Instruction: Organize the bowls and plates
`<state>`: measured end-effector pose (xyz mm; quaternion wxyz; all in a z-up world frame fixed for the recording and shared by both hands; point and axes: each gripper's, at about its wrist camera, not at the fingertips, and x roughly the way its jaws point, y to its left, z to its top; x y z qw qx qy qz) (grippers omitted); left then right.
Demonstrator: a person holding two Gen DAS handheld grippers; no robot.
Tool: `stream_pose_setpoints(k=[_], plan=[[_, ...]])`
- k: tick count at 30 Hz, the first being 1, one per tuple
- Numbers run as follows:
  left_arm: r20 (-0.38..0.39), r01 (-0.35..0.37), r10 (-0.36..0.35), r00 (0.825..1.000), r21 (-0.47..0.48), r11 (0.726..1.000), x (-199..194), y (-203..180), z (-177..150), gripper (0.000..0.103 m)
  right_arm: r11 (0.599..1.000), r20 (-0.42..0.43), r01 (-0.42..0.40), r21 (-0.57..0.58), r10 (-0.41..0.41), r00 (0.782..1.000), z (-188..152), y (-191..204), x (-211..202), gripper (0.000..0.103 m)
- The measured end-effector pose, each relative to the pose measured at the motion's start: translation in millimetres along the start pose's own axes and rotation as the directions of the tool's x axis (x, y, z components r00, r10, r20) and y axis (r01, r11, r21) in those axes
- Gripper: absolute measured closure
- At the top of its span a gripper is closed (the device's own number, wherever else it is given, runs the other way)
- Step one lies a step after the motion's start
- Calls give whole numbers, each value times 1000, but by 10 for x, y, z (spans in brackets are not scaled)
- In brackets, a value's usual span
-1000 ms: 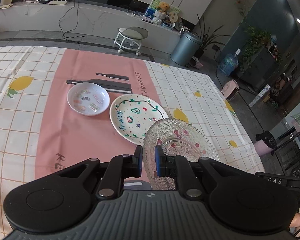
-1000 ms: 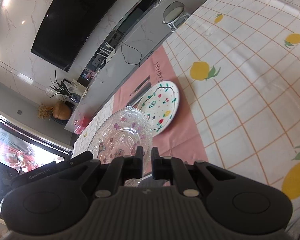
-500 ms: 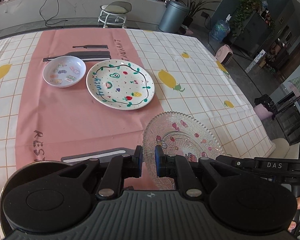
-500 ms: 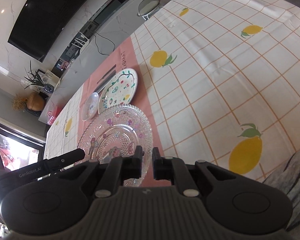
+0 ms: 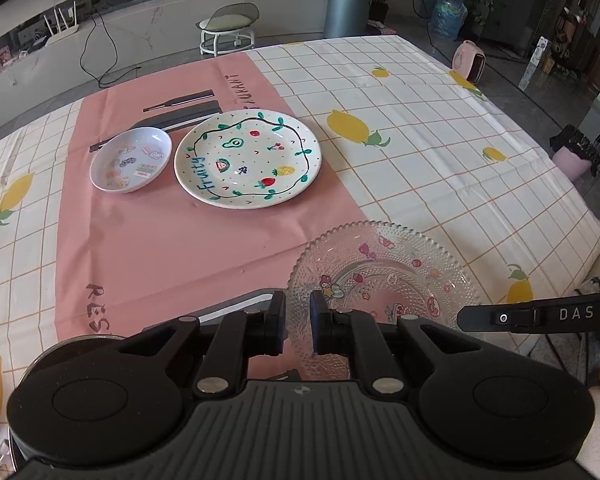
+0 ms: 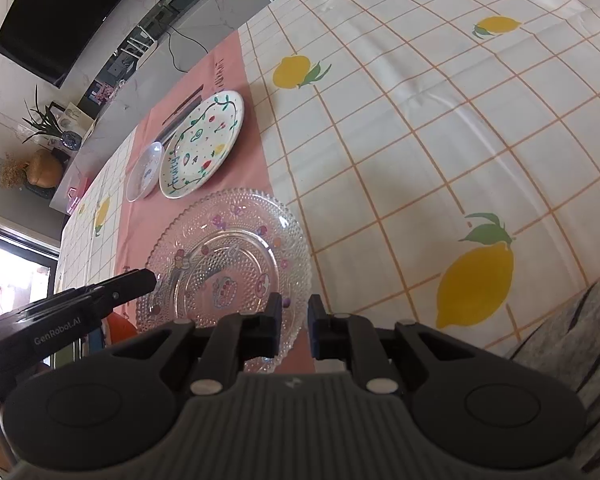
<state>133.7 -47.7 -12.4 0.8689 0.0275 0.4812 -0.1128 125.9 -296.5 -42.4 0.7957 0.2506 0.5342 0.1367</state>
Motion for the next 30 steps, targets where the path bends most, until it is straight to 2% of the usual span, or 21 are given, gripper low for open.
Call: stream_pose_setpoints(k=[2,5,7,15,20,23,30], plan=[[-31,45,-45,998,-6,999,31,-36,-18,90,1000,-10,-21,20,22,1000,-1,-17,10,92],[-4,-53,53,999,48,997,31,-136,-60,90,999,-12,-21,42,22,1000,-8,-30,30,97],[9,-87,87,996,70,994,21,-144,-67,90,999,-12,-1,40,1,1000,-9,-25,48,99],[44,-86,86,995,-3,996,-118,33,3,89,1000,-12,4,5,-4,1000,-14,20,68,103],[35,-93,94,995,-28,995,-110,93,10,89,999,-9,25,-35,-25,1000,-28,73,75,103],[37,-91,92,995,-35,995,-131,108,14,89,1000,-4,22,-17,-22,1000,-12,62,98,103],[56,-93,96,994,-48,994,-212,141,23,88,1000,-33,22,-20,-23,999,22,86,203,97]])
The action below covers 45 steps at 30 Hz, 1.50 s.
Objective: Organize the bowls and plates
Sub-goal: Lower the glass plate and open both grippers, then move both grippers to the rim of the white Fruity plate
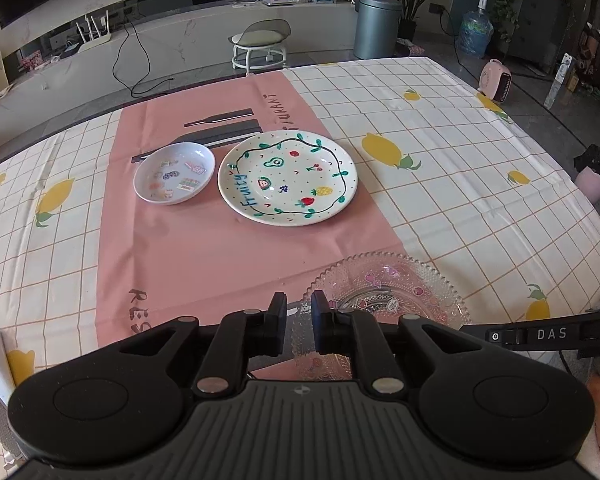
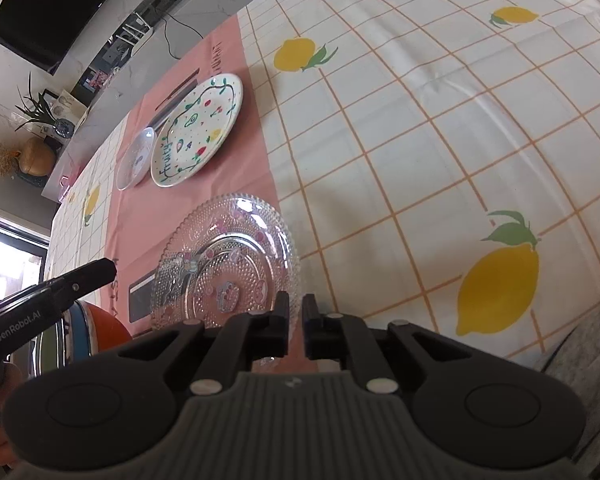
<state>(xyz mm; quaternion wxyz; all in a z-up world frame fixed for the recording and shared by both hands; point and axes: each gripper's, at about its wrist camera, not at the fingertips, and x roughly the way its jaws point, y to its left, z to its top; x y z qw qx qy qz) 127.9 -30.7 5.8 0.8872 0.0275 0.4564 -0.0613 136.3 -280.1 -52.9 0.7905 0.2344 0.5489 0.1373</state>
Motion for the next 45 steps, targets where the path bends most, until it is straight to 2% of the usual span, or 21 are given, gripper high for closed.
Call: stream_pose_setpoints(k=[8,12,15,16,17,19,23,26,31,35,37,42,45], plan=[[24,-12,13,1000,-18,1000,-111,84,3,88,999,-2,5,-50,-6,1000,-54,47,-5,99],[30,-11,12,999,-12,1000,-142,88,-17,88,1000,-9,-14,1,14,1000,-56,-23,-16,99],[50,-20,20,999,-8,1000,-188,87,-25,88,1000,-3,-10,-25,10,1000,-49,21,-33,88],[57,-29,29,998,-6,1000,-206,86,-34,88,999,-3,-15,-35,15,1000,-46,38,-38,81],[59,-42,43,997,-5,999,-224,85,-45,88,999,4,-14,-41,14,1000,-47,55,-48,70],[62,-61,62,996,-10,998,-258,81,-60,88,999,23,20,-44,-19,1000,-51,79,-80,68],[76,-73,76,994,-35,997,-327,48,-46,75,995,46,61,-79,-58,997,-31,149,-141,61],[79,-73,79,994,-73,995,-385,62,35,75,990,94,81,-115,-70,993,20,239,-257,60],[49,-43,53,997,-186,982,-421,258,294,75,991,163,44,-130,-22,986,234,364,-423,59],[48,-91,103,994,-192,977,-351,378,530,75,989,206,-18,-149,49,977,492,474,-447,60],[35,-101,108,994,-167,981,-270,441,681,75,987,214,-41,-156,74,974,675,509,-402,59],[12,-100,105,994,-214,972,-7,618,937,75,988,192,-109,-105,128,973,1188,506,-149,59],[-21,-172,172,985,-244,954,226,695,1021,75,986,199,-123,-110,143,969,1422,525,42,59]])
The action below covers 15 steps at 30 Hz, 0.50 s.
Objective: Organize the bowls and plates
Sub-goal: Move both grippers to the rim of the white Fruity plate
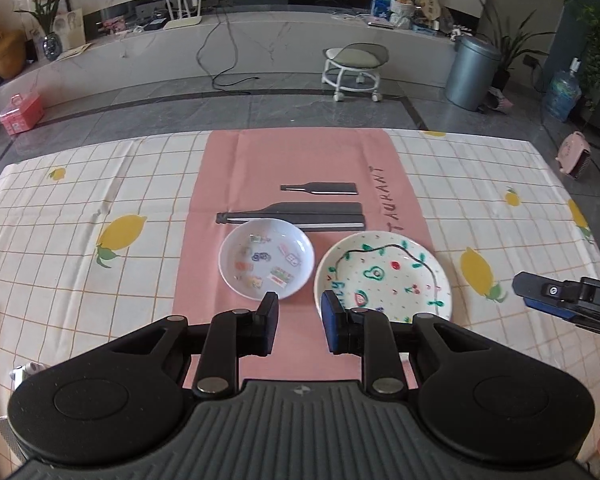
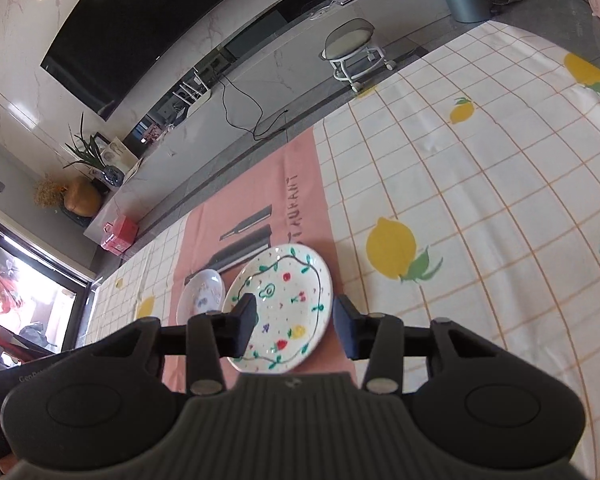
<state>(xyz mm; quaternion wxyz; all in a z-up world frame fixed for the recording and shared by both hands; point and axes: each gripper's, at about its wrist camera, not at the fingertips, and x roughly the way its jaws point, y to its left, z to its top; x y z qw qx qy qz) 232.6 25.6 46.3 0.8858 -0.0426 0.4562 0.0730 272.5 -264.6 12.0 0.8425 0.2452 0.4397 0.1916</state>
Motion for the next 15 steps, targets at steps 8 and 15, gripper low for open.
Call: stream_pose_setpoints(k=[8,15], plan=[[-5,-64,64,998,0,998,601,34,81,75,999,-7,-54,7,54,998,76,-309,678,60],[-24,10,-10,1000,-2,1000,867,50,48,76,992,-68,-102,79,107,992,57,-516,855,61]])
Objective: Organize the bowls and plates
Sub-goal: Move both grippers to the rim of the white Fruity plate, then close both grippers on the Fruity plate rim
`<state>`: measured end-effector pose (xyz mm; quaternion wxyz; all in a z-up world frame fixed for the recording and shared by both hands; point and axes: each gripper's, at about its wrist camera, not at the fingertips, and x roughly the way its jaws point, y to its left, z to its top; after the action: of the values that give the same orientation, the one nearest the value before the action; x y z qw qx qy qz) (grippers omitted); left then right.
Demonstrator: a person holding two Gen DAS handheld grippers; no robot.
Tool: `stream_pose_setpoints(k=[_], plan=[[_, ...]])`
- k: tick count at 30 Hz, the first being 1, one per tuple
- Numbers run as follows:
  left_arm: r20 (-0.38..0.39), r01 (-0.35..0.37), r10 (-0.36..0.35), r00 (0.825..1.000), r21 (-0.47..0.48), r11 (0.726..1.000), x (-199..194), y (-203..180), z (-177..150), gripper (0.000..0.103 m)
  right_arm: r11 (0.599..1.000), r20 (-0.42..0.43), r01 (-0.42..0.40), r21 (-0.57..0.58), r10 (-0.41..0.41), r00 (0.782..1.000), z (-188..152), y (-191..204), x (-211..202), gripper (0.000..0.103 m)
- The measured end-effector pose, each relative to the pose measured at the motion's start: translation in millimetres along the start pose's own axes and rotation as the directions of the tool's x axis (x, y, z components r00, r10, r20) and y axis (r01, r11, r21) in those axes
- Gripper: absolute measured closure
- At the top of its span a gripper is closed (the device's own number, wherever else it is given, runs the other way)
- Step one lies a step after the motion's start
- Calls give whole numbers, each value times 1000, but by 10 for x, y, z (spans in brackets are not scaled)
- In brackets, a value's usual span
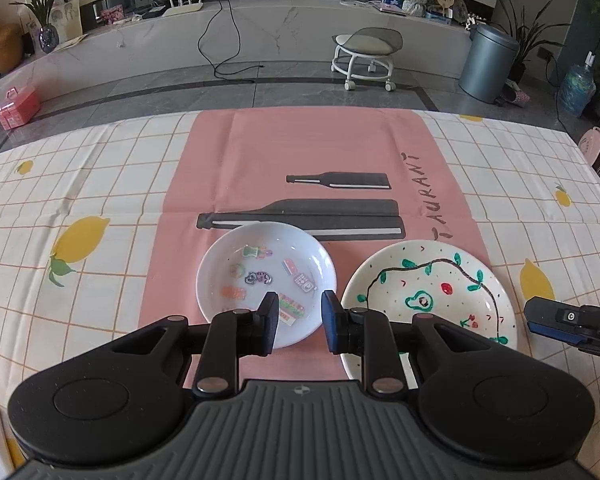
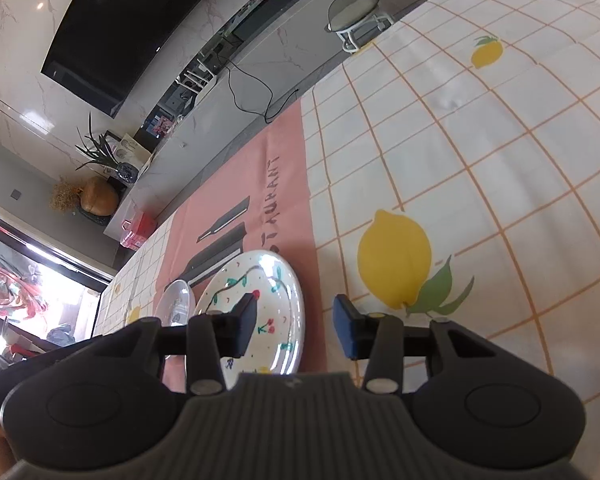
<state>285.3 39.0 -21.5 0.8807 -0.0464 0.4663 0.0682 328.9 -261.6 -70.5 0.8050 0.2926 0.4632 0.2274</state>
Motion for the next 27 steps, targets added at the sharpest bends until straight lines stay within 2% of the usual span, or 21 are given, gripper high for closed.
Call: stream_pose_setpoints(k=[1,3,6,10,14,17,21,27], plan=[[-12,14,-14,1000,-7,1000,25,8,-6,76,1000,-14,-5,12,5,1000,-10,-28,23,61],[-40,51,-51,998,-18,999,74,25,-22,76,1000,-37,-12,27,13,999,-27,-57,65,69],[-71,106,-107,992,-6,994,108,21,-52,76,999,-49,-28,40,29,998,-33,-61,89,70],[-98,102,-104,990,-21,995,144,40,-33,76,997,-66,-43,59,46,997,-48,-89,115,80],[-116,165,-177,977,-102,981,135,143,9,76,991,-81,-77,111,86,993,-41,-178,138,83],[-115,194,-204,972,-95,976,82,169,3,76,989,-86,-77,129,89,992,-36,-223,142,91],[-162,208,-225,961,-115,971,111,210,-23,76,985,-87,-85,153,99,991,-34,-250,135,92],[-207,227,-271,940,-215,950,264,296,-77,76,972,-111,-123,199,147,983,-36,-336,180,92]])
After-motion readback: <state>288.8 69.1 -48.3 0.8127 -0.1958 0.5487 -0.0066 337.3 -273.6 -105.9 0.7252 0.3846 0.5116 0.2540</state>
